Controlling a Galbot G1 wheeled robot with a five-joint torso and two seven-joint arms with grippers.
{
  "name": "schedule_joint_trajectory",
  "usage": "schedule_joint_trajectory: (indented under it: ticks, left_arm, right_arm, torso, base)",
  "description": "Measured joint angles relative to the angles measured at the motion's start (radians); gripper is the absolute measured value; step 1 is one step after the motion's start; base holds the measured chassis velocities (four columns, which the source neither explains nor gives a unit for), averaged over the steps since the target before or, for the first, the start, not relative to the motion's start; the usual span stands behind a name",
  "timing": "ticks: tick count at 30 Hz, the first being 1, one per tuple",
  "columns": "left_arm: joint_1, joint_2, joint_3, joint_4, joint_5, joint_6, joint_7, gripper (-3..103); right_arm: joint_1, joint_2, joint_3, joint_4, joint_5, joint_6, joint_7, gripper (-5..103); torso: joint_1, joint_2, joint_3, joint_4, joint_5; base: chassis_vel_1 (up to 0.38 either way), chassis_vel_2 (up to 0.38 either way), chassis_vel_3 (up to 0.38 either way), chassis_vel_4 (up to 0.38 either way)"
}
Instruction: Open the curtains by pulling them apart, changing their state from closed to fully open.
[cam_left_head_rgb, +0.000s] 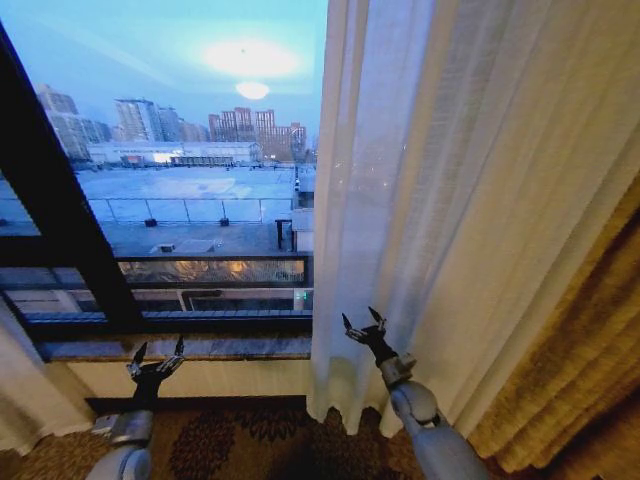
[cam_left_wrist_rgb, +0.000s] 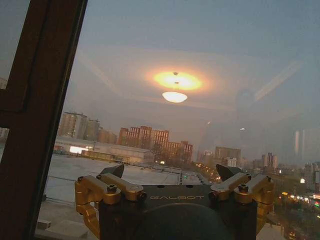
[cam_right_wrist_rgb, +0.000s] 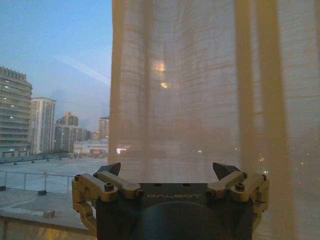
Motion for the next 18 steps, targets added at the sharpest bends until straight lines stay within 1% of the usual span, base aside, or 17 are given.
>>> schedule_joint_trajectory:
  ticks: [8,10,12,15,18]
  left_arm:
    - [0.000,0.000,0.000,0.000,0.000,0.000,0.000,100]
    - [0.000,0.000,0.000,0.000,0.000,0.000,0.000,100]
    - [0.000,0.000,0.000,0.000,0.000,0.000,0.000,100]
    - [0.000,0.000,0.000,0.000,0.000,0.000,0.000,100]
    - [0.000,0.000,0.000,0.000,0.000,0.000,0.000,100]
  right_arm:
    - [0.116,0.039,-0.052,-0.141,0.006,0.002,0.018,100]
    - [0.125,0.043,-0.056,-0.150,0.006,0.002,0.019,100]
    - [0.168,0.068,-0.068,-0.196,0.005,0.003,0.027,100]
    - [0.196,0.082,-0.071,-0.230,-0.001,0.005,0.031,100]
    - [0.276,0.125,-0.070,-0.331,-0.031,0.025,0.034,100]
  torso:
    - [0.000,0.000,0.000,-0.0001,0.0000]
    - [0.000,0.000,0.000,-0.0001,-0.0001]
    - [0.000,0.000,0.000,-0.0001,0.0000]
    - [0.000,0.000,0.000,-0.0001,0.0000]
    - [0.000,0.000,0.000,0.0002,0.0000]
  base:
    - [0.000,0.000,0.000,0.000]
    - [0.000,0.000,0.000,0.000]
    - [0.000,0.000,0.000,0.000]
    - [0.000,0.000,0.000,0.000]
    - [0.000,0.000,0.000,0.000]
